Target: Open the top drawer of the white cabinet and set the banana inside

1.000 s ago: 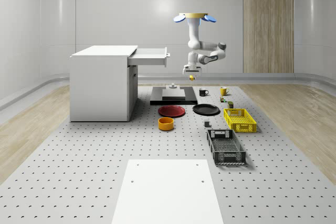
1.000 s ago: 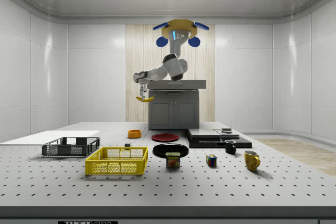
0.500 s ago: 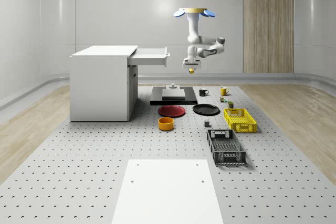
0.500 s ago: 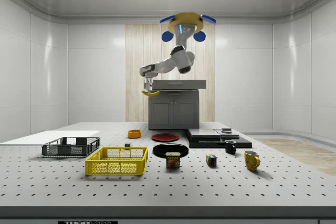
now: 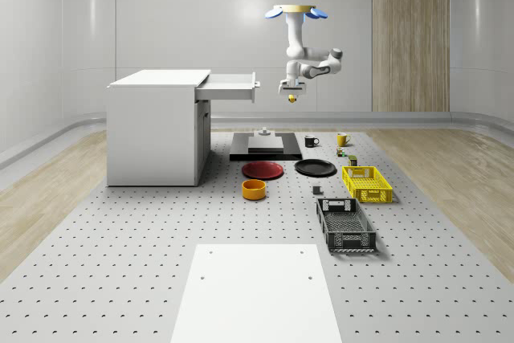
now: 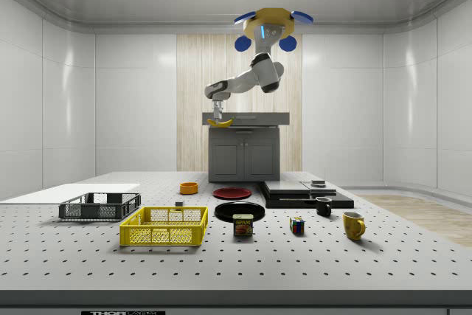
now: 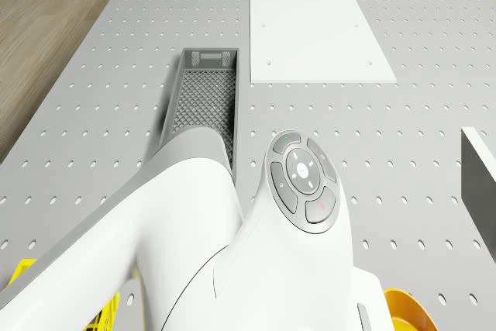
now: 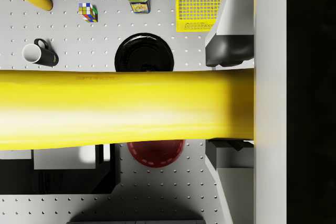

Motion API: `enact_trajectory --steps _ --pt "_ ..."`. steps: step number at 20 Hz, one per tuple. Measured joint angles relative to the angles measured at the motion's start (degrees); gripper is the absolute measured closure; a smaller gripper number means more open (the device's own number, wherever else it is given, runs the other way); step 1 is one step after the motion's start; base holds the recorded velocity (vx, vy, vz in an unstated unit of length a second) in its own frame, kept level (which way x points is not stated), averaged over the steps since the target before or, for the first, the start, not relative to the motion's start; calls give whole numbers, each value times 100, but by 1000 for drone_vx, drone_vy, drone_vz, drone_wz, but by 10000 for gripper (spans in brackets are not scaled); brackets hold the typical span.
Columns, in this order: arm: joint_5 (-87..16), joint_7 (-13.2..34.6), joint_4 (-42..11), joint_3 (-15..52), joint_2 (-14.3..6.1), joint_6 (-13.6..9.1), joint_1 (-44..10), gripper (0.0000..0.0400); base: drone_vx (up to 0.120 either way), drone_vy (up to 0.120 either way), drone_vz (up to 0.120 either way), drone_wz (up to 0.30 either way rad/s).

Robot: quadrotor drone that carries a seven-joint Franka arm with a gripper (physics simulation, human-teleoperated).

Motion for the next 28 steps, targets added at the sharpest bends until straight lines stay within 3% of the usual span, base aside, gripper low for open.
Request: enact_trajectory --steps 20,24,28 --pt "4 3 -1 1 8 -7 -3 211 -120 0 120 0" --pt "4 3 -1 1 9 -9 -4 211 -100 0 0 0" --pt "5 3 -1 1 11 -10 -4 211 0 -110 0 0"
